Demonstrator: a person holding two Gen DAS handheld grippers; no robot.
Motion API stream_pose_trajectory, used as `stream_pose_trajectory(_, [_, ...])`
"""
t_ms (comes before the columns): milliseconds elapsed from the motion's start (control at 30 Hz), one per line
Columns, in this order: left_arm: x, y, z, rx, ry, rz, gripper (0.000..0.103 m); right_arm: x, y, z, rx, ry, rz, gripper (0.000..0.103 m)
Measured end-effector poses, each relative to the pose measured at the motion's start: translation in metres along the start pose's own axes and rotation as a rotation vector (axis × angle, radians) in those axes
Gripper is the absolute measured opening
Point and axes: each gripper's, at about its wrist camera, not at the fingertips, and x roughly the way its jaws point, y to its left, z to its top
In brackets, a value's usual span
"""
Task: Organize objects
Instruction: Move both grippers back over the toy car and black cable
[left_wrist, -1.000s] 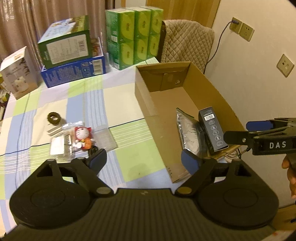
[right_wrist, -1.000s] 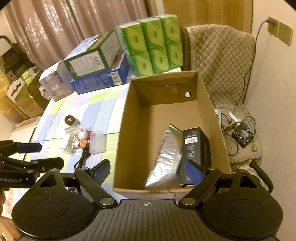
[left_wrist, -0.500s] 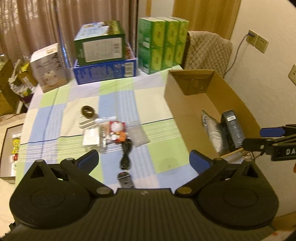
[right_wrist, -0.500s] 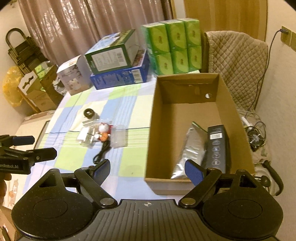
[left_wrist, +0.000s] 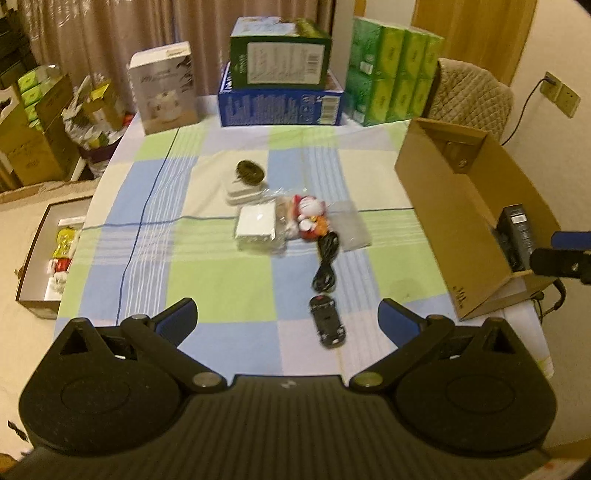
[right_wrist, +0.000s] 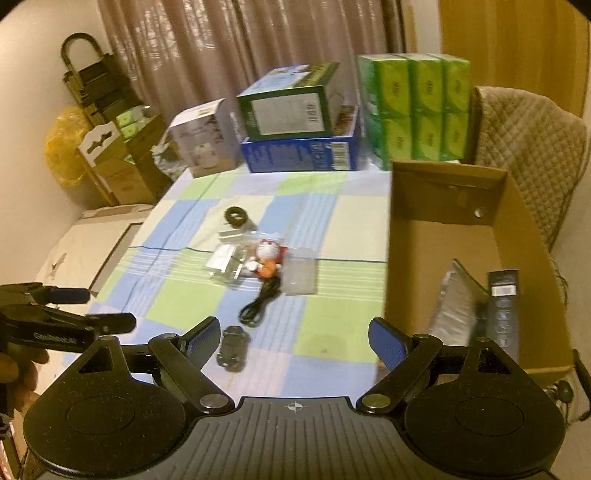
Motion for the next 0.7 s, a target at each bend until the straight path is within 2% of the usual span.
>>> stream_pose_trajectory(200, [0.012, 0.009, -0.017, -0.019, 0.005, 0.019, 0.102, 0.021, 0.011, -0.008, -0.011, 0.004, 0.017, 0.085])
stream_pose_trajectory(367, [0.030, 0.008, -0.025, 0.002, 0.027, 0.021, 0.102, 0.036, 0.018, -0.013, -0.052, 0.000, 0.016, 0.085])
stream_pose_trajectory(700, [0.086, 0.002, -0.031, 0.016, 0.098, -0.018, 0.102, 0.073, 0.019, -0.018, -0.138, 0.001, -0.016, 0.082])
